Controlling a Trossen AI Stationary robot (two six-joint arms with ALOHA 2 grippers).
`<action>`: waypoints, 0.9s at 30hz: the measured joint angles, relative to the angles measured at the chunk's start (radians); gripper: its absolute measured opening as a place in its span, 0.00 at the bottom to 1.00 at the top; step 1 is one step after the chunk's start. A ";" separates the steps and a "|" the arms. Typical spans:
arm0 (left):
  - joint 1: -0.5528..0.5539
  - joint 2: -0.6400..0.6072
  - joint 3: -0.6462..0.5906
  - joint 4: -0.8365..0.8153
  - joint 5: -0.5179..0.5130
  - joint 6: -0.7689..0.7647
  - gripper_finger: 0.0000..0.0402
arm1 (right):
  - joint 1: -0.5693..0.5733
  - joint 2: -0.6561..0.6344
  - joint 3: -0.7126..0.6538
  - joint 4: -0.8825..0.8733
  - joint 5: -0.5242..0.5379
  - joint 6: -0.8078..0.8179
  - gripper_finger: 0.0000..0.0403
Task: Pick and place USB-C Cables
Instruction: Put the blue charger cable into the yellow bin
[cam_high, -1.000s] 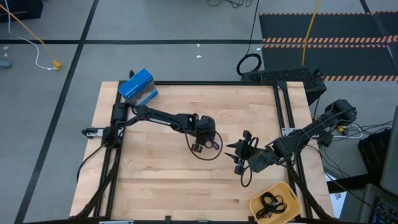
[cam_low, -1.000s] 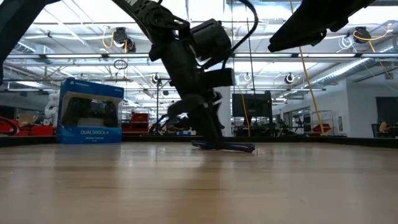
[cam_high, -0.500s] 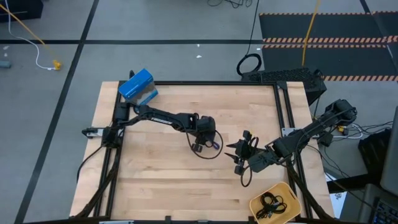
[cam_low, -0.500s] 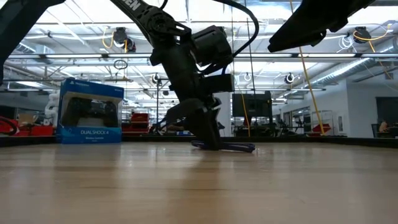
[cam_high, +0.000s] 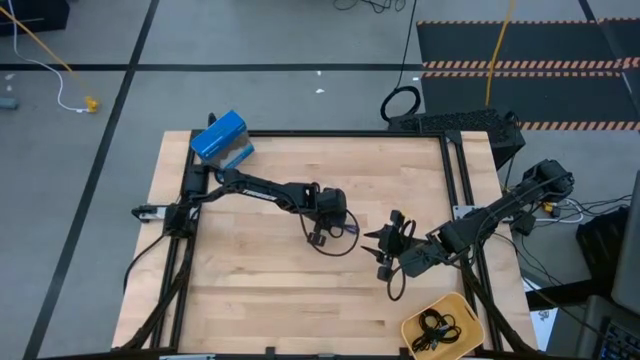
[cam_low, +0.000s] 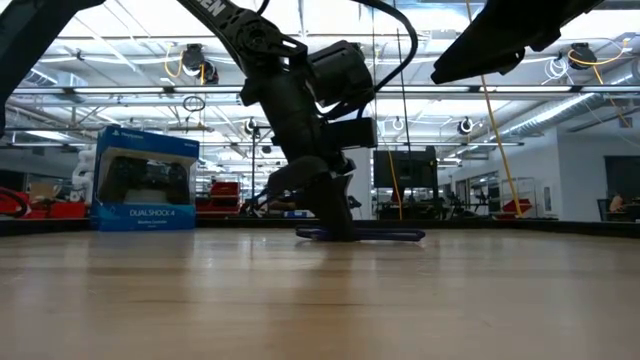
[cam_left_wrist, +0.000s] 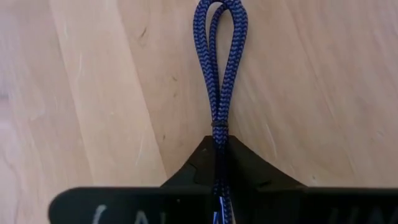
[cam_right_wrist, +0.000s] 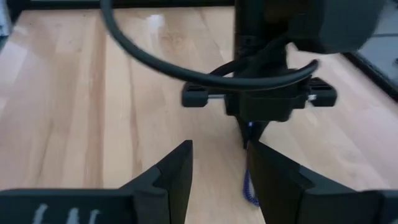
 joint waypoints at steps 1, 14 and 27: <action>0.000 0.000 0.000 0.001 -0.001 -0.005 0.05 | 0.000 0.000 0.000 0.000 -0.018 0.001 0.36; -0.031 -0.007 -0.002 0.000 -0.024 -0.065 0.04 | 0.000 0.000 0.000 0.002 -0.117 0.034 0.36; -0.128 -0.177 -0.002 -0.017 -0.021 -0.141 0.04 | 0.001 -0.014 -0.001 -0.001 -0.118 0.078 0.36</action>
